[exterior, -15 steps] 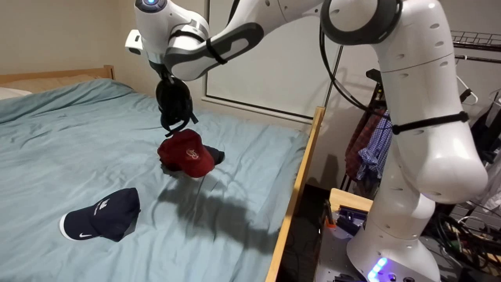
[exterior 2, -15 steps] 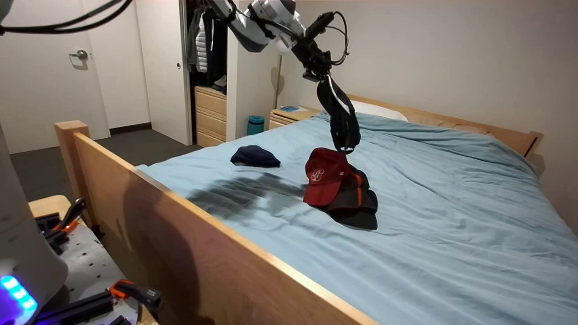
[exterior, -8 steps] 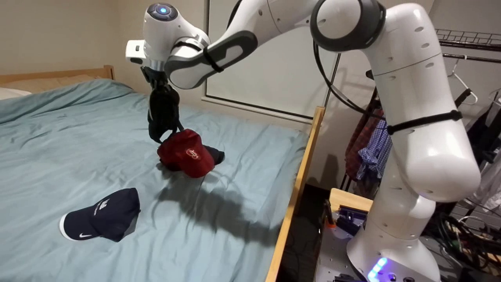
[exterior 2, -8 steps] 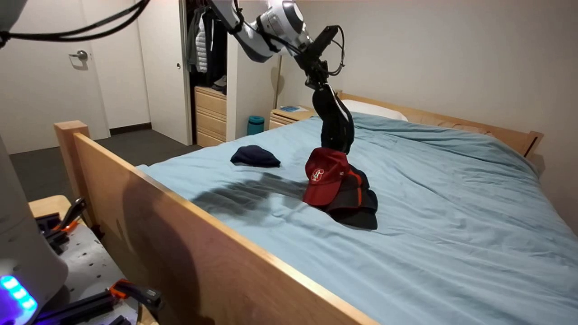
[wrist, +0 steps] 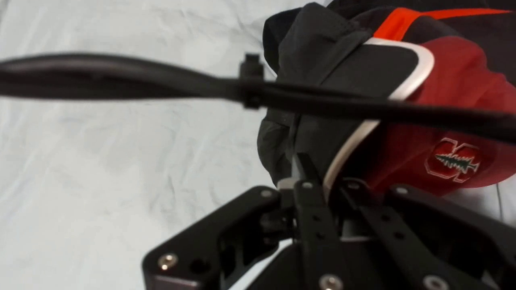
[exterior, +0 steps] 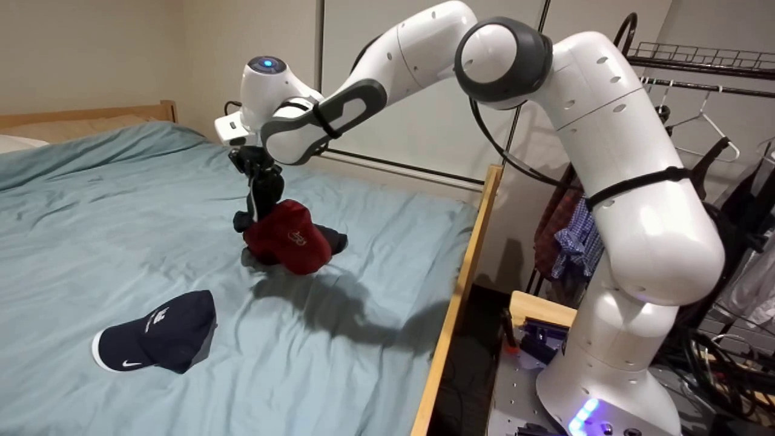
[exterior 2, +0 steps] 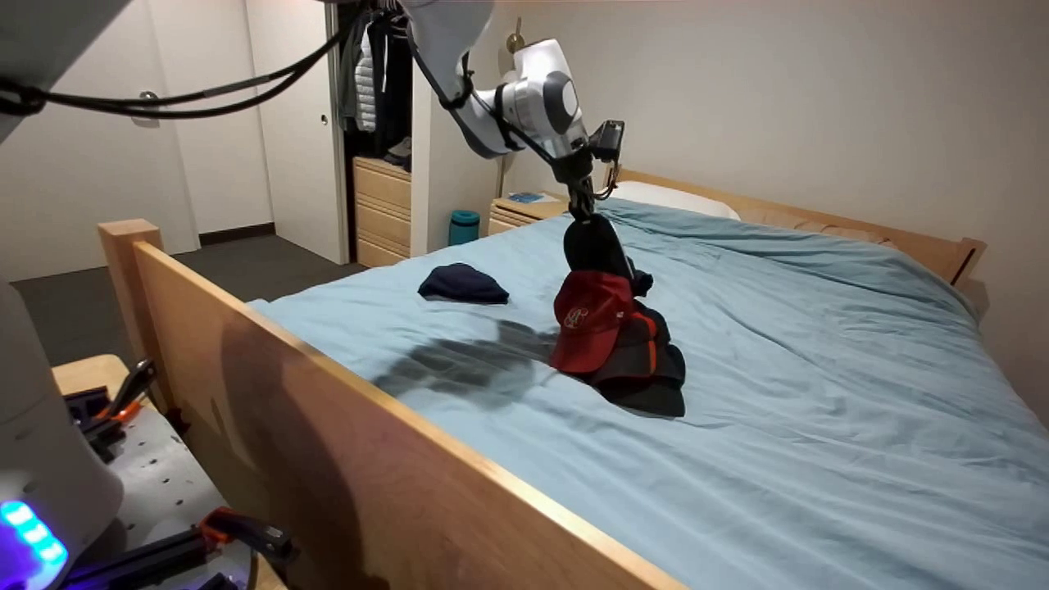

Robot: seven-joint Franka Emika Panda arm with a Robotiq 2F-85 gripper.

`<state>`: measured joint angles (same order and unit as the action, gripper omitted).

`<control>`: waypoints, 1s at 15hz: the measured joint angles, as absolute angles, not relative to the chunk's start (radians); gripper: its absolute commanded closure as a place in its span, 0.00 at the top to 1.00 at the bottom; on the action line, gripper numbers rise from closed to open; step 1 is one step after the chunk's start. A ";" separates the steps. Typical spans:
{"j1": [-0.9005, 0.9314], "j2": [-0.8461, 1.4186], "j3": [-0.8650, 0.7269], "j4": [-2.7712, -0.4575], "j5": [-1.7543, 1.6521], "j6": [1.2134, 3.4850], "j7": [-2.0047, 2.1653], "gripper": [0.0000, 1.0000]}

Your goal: Place the black and white cap on top of the red cap

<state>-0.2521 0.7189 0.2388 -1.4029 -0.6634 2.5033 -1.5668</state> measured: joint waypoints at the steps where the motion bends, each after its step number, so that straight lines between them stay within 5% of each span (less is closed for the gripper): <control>1: -0.274 0.727 0.260 -1.403 -0.646 2.479 -1.633 0.05; 5: -0.239 0.732 0.155 -1.398 -0.494 2.353 -1.763 0.05; 6: -0.228 0.733 0.125 -1.394 -0.463 2.333 -1.763 0.30; 15: -0.219 0.759 0.014 -1.374 -0.263 2.228 -1.746 0.82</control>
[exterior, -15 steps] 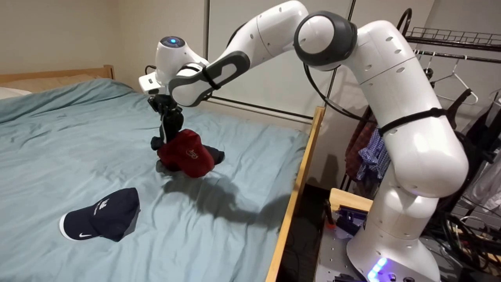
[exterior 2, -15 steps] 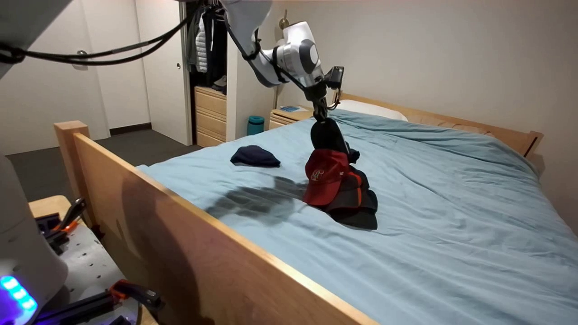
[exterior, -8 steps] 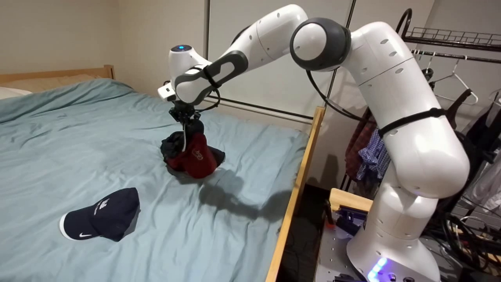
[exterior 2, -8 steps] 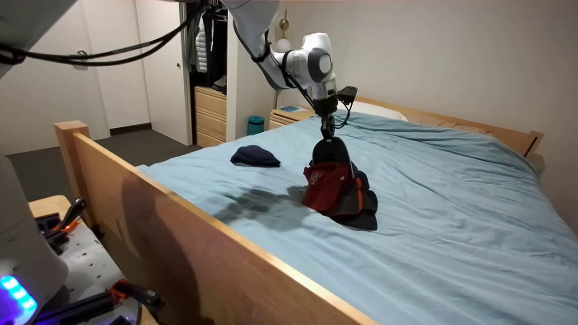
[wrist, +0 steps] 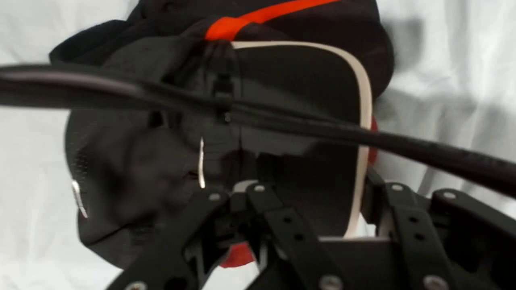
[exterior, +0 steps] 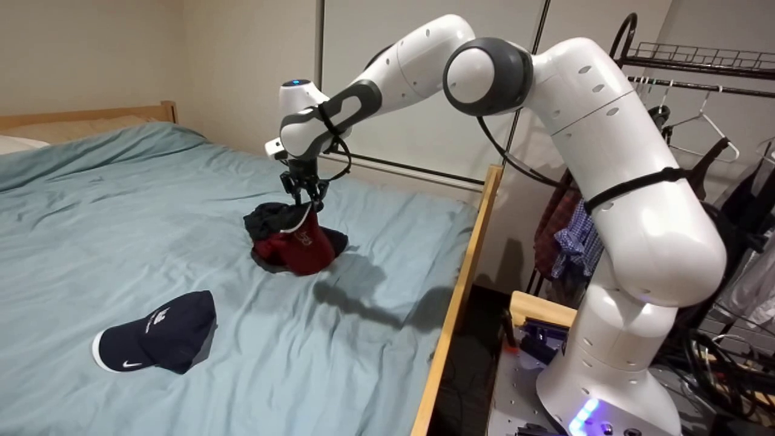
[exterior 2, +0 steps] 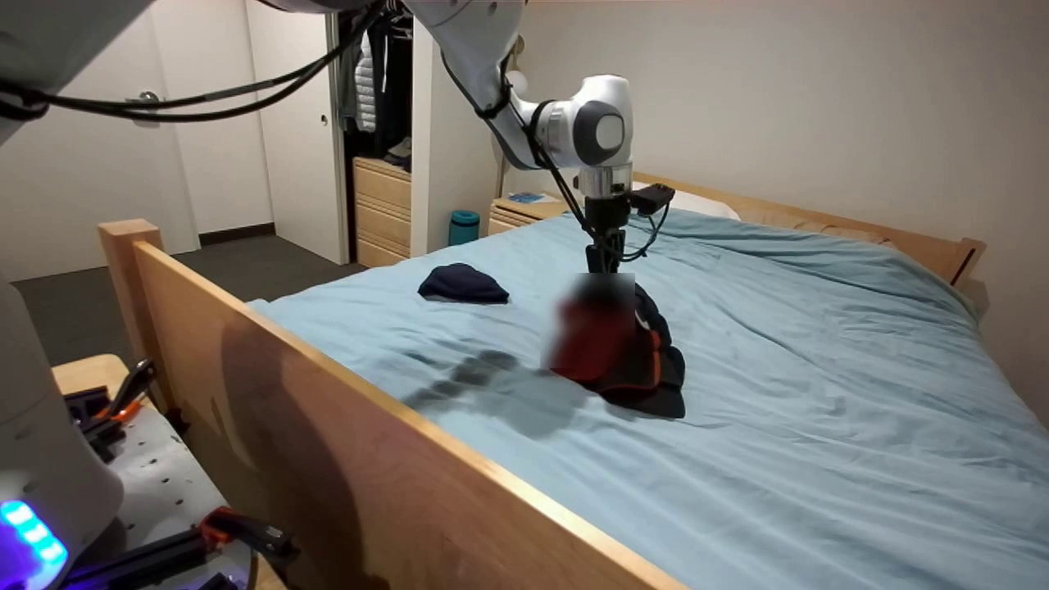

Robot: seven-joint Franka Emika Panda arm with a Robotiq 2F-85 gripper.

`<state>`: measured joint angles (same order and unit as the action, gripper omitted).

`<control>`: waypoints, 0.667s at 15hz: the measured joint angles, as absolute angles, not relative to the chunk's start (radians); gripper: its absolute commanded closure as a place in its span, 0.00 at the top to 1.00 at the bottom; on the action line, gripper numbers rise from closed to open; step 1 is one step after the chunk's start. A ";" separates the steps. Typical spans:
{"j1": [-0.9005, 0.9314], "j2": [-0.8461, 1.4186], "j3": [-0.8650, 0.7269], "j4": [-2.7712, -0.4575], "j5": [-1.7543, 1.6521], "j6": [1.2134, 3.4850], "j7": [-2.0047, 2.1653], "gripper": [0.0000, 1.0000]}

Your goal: Place the black and white cap on top of the red cap

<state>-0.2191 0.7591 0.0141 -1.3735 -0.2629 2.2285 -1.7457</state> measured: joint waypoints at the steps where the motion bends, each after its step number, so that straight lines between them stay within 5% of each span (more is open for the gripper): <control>1: -0.217 0.759 0.008 -1.369 -0.255 2.190 -1.734 0.88; 4: -0.214 0.759 -0.003 -1.348 -0.231 2.050 -1.678 1.00; 10: -0.204 0.741 0.012 -1.300 -0.173 1.918 -1.641 1.00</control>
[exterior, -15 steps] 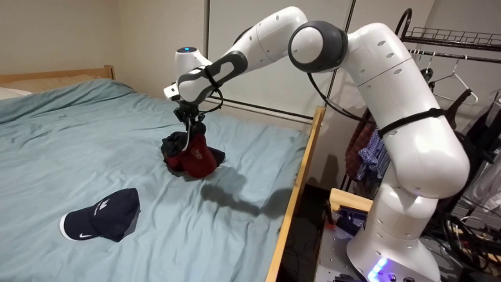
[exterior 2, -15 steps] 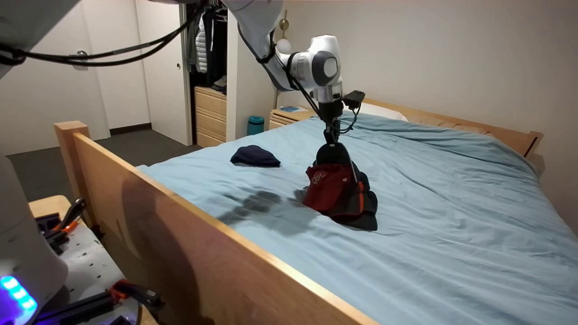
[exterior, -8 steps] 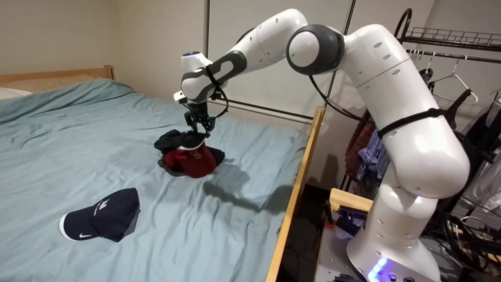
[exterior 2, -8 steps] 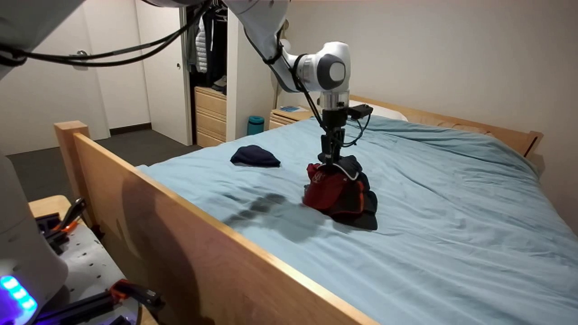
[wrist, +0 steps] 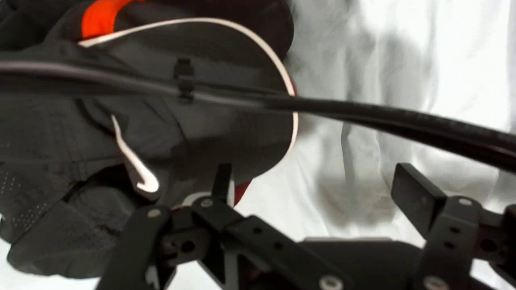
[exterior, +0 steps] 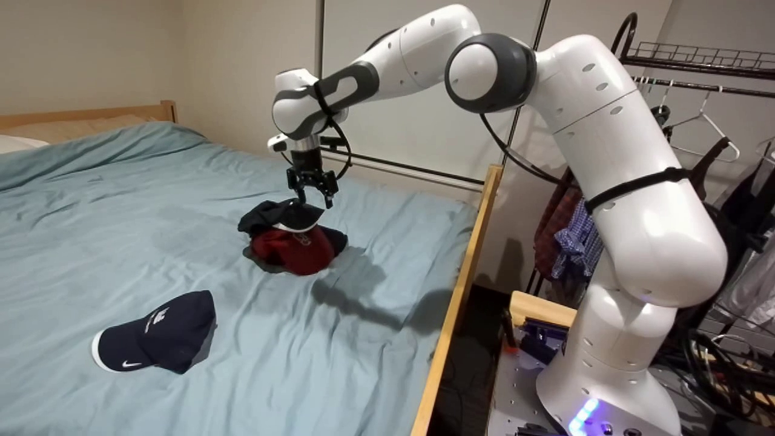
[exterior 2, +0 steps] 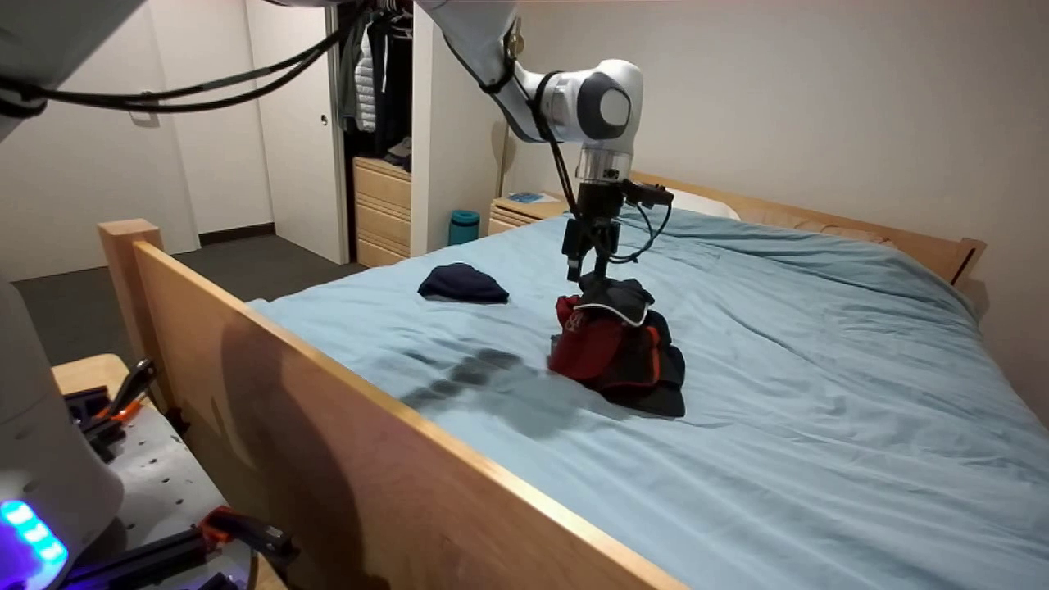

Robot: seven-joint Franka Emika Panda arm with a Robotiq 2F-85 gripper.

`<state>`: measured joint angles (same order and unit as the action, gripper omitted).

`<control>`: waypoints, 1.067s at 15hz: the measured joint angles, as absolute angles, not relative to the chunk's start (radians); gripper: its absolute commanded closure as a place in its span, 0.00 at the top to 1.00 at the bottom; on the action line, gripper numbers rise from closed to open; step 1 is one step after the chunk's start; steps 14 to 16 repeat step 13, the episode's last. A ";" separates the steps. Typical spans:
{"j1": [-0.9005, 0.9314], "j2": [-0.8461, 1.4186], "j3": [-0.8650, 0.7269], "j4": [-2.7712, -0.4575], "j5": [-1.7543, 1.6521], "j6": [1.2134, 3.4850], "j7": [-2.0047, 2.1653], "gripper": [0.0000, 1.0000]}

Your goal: Place the black and white cap on top of the red cap

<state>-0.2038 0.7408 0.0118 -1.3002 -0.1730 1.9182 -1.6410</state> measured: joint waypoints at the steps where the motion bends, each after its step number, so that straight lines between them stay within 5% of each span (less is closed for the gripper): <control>1: -0.195 0.732 0.021 -1.294 -0.170 1.911 -1.641 1.00; 16: 0.003 0.879 0.159 -1.084 -0.043 1.886 -1.642 1.00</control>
